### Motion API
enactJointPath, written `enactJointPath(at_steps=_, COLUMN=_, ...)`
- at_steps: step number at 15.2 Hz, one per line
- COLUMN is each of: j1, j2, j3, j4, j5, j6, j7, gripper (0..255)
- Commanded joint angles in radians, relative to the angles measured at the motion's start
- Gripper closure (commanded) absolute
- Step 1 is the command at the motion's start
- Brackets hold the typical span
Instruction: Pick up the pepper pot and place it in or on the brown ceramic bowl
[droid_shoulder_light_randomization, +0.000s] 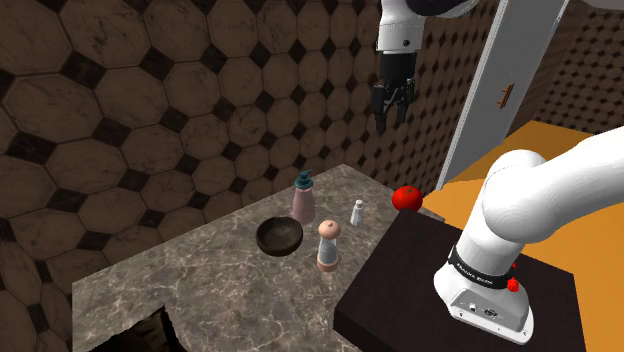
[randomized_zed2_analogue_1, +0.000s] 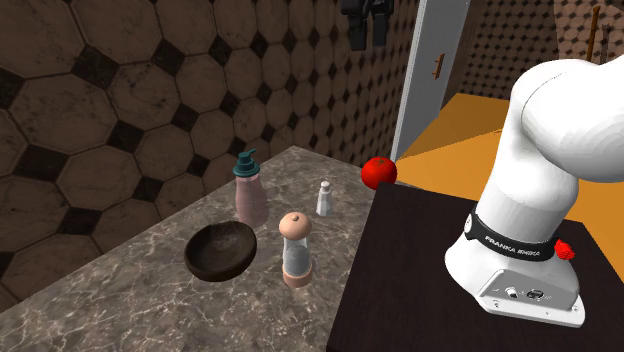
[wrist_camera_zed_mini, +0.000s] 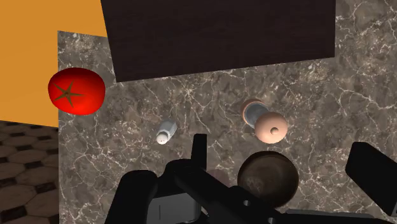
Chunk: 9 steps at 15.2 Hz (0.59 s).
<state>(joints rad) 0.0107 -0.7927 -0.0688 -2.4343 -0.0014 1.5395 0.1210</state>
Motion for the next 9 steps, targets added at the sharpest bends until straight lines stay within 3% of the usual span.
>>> enactJointPath(at_steps=1, j1=0.0, j2=0.0, j3=0.0, j4=0.0, j5=0.0, j6=0.0, j7=0.0, gripper=0)
enactJointPath(at_steps=9, j1=0.021, j2=0.148, j3=0.054, j4=-0.145, j5=0.044, j6=0.278, j7=0.076, gripper=0)
